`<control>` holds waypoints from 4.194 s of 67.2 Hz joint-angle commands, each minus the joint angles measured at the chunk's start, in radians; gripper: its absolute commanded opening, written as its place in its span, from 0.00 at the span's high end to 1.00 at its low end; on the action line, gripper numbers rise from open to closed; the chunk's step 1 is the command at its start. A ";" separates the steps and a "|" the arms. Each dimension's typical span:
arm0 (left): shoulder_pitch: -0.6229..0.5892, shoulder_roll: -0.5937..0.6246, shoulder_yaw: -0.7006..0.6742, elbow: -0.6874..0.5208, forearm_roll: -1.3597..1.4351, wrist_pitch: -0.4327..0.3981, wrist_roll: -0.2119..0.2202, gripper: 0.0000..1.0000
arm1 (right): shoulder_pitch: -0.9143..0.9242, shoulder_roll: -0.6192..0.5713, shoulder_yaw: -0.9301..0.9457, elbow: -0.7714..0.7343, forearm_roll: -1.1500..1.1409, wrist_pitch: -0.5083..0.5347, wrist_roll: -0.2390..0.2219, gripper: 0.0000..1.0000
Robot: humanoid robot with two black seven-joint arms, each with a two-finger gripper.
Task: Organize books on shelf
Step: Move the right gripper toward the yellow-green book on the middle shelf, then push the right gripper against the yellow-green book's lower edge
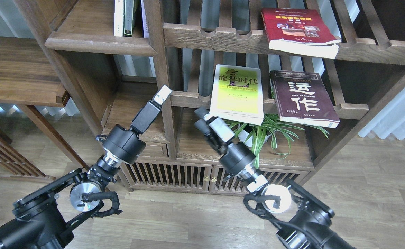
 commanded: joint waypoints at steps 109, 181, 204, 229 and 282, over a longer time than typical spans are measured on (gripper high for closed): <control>0.087 -0.012 -0.118 0.010 0.014 0.000 0.125 0.00 | -0.040 0.000 -0.160 0.071 0.157 -0.079 0.473 0.01; 0.280 -0.104 -0.113 0.014 0.155 0.000 0.125 0.00 | 0.064 0.000 -0.164 -0.020 0.384 -0.303 0.473 0.01; 0.282 -0.104 -0.115 0.014 0.154 0.000 0.125 0.00 | 0.109 0.000 -0.145 -0.056 0.390 -0.397 0.473 0.01; 0.290 -0.113 -0.110 0.016 0.157 0.000 0.125 0.00 | 0.155 0.000 -0.152 -0.144 0.390 -0.424 0.473 0.01; 0.351 -0.131 -0.116 0.016 0.181 0.000 0.129 0.00 | 0.219 0.000 -0.163 -0.167 0.473 -0.516 0.473 0.13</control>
